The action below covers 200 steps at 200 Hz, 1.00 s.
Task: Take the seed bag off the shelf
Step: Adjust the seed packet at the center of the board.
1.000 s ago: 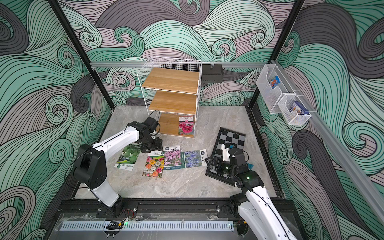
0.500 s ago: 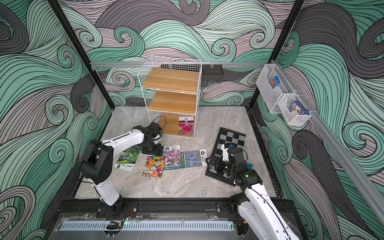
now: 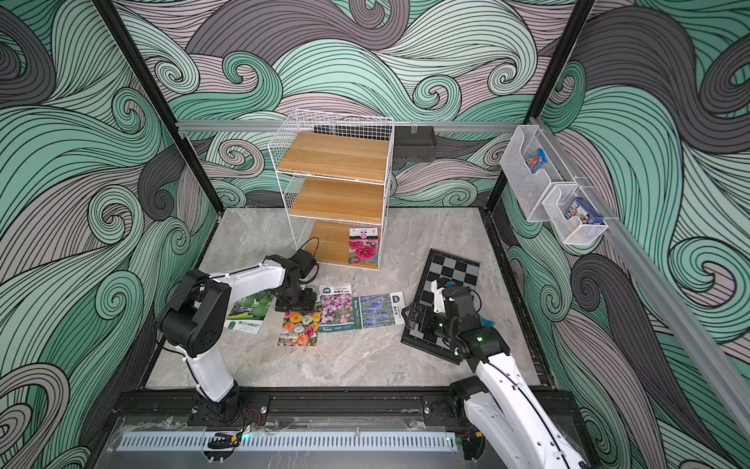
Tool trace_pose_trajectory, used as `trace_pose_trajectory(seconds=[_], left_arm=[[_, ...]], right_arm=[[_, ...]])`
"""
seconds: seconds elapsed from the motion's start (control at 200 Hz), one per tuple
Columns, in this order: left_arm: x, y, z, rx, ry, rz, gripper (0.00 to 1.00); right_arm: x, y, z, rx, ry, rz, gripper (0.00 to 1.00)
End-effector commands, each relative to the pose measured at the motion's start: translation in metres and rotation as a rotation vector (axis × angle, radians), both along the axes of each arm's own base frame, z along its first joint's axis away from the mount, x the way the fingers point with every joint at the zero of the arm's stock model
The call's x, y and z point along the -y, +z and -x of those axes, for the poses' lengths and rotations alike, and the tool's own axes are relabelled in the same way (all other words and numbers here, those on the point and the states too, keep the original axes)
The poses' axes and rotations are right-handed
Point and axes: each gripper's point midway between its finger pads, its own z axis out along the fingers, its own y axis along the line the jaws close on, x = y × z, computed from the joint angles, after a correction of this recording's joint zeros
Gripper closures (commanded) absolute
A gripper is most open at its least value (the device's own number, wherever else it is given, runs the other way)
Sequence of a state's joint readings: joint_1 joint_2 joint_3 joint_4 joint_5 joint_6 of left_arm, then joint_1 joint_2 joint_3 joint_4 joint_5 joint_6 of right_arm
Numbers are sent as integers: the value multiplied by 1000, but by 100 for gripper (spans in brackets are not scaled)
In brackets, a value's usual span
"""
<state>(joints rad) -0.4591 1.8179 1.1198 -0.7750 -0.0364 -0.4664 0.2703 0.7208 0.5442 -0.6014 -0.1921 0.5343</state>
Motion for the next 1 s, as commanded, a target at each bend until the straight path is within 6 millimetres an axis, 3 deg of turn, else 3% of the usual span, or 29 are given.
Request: trace_pose_trajectory(seconds=[0.0, 0.38, 0.47, 0.53, 0.615, 0.751, 0.826, 0.996], left_arm=[[-33, -20, 23, -90, 165, -155, 24], [-50, -48, 76, -196, 743, -88, 23], [-49, -47, 79, -166, 869, -39, 23], [-44, -41, 66, -117, 898, 17, 23], [-32, -18, 36, -48, 825, 89, 23], [-26, 43, -15, 47, 520, 66, 21], [-30, 73, -31, 74, 350, 6, 21], [-26, 109, -45, 96, 12, -17, 21]], right_arm=[[-3, 14, -9, 50, 11, 1, 1], [-4, 23, -15, 74, 15, -1, 1], [-4, 26, -16, 80, 14, 0, 1], [-4, 26, -17, 81, 17, 2, 1], [-5, 26, -17, 83, 17, 2, 1], [-5, 29, -16, 91, 17, -6, 1], [-5, 29, -16, 92, 14, -7, 1], [-4, 27, -15, 86, 6, -9, 1]])
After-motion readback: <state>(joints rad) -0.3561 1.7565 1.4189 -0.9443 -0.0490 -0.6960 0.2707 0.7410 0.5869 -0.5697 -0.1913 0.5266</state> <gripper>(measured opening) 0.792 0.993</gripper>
